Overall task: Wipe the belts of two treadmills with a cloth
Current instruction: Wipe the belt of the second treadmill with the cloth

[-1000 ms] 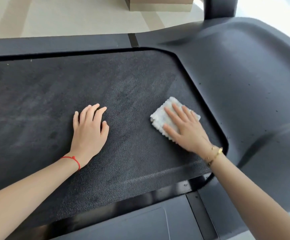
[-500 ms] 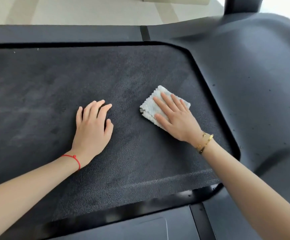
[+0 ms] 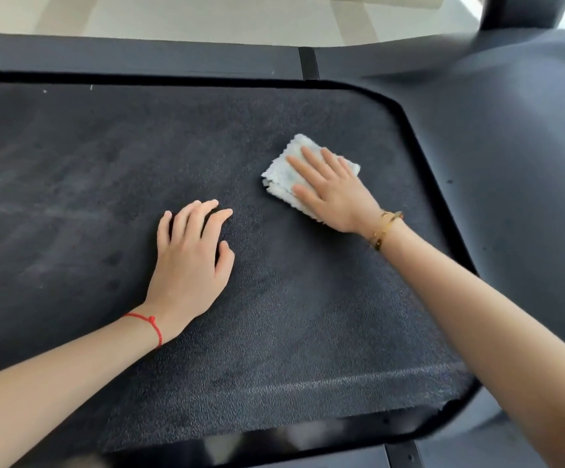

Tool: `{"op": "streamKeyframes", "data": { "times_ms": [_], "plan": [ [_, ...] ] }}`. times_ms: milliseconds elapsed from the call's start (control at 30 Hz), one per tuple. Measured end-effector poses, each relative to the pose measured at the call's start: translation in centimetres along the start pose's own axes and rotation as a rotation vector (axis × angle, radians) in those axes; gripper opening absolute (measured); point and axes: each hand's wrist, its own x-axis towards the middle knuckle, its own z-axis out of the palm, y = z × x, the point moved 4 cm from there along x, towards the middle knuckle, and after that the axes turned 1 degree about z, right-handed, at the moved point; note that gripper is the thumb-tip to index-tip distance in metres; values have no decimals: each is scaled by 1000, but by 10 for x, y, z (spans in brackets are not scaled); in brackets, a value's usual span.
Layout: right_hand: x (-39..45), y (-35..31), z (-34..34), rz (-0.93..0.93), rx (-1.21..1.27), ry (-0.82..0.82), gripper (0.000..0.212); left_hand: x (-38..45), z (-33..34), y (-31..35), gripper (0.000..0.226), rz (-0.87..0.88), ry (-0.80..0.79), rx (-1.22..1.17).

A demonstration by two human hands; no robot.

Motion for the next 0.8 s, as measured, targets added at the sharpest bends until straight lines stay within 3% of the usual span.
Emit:
{"op": "streamKeyframes", "data": {
  "times_ms": [167,267,367,533,633,700,800],
  "plan": [
    [53,77,-33,358,16,40,57,1,0,0,50,-9,-16,16],
    [98,82,-43,465,27,23,59,3,0,1,52,-19,-28,35],
    [133,53,-40,434,20,-1,60,3,0,1,53,-21,-34,46],
    [155,-21,-23,129,-39,-60,59,4,0,1,52,-27,-36,50],
    [142,-21,-16,-1,-44,-70,58,3,-1,0,51,-21,-37,42],
    [132,9,-23,29,-36,-31,58,4,-2,0,51,-17,-34,36],
    [111,86,-41,272,-24,35,60,3,-3,1,51,-20,-38,27]
  ]
}}
